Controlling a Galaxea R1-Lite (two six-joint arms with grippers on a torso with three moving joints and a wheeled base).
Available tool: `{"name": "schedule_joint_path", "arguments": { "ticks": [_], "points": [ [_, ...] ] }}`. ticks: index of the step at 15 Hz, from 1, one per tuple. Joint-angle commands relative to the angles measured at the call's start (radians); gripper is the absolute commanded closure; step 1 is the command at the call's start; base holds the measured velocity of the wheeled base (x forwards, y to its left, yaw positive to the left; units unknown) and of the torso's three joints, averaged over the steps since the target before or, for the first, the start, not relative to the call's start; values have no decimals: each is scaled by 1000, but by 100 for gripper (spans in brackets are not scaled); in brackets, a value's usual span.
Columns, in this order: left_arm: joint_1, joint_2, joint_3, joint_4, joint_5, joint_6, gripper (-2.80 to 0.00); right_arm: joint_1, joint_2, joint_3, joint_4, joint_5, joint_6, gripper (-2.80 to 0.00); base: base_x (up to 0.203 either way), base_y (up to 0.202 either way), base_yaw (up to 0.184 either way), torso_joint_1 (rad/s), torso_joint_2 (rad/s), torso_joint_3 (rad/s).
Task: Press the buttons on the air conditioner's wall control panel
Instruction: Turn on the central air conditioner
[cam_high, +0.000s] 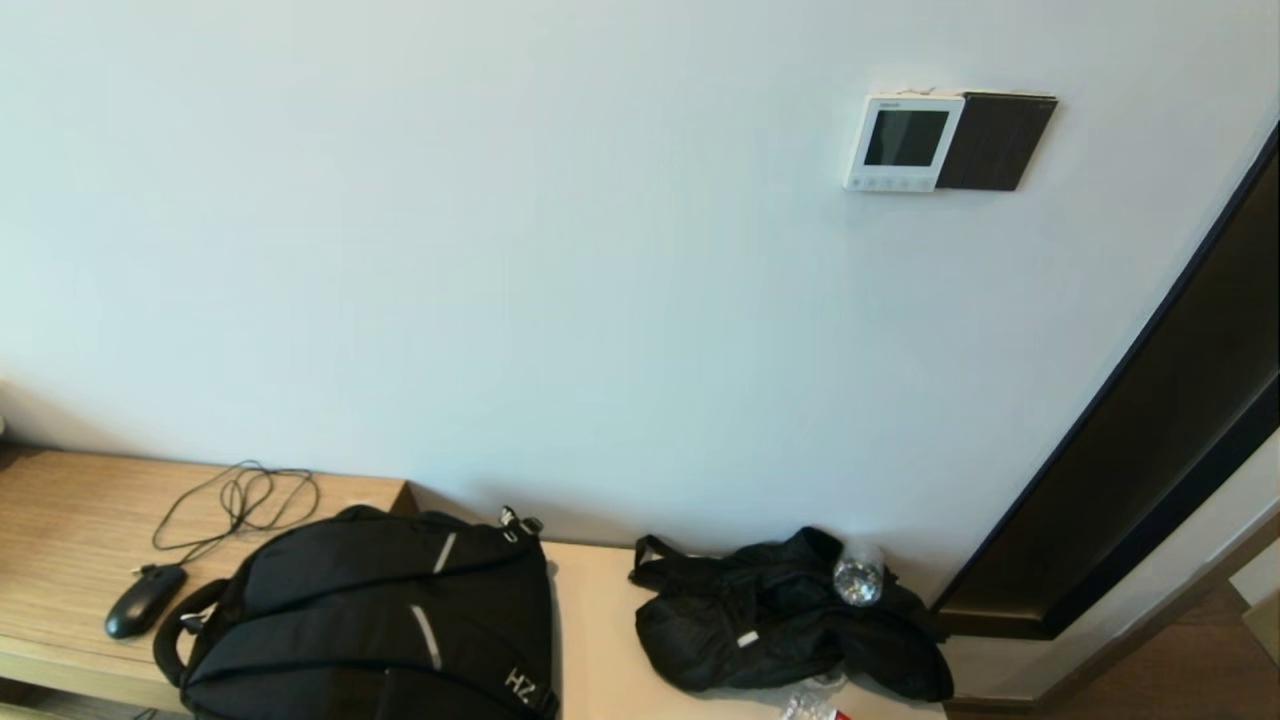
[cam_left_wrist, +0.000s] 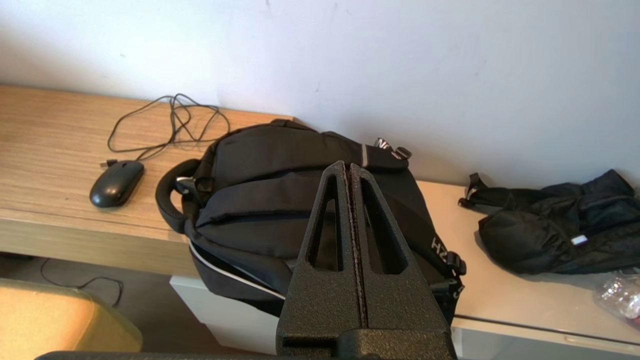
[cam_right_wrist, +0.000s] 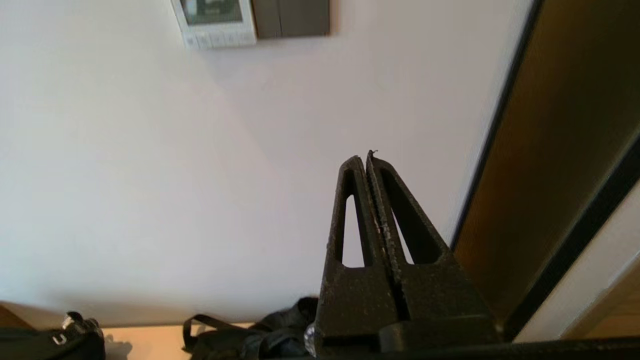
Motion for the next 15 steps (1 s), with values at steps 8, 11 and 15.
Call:
{"name": "schedule_joint_path", "arguments": {
  "ticks": [8,11,15],
  "points": [
    [0,0,0,0,0,-1,0,115,617,-492,-18,-76,38,0,0,0,0,0,0,0],
    [0,0,0,0,0,-1,0,162,717,-584,-29,-112,85,0,0,0,0,0,0,0],
    [0,0,0,0,0,-1,0,174,804,-661,-101,-179,87,0,0,0,0,0,0,0]
  ]
}}
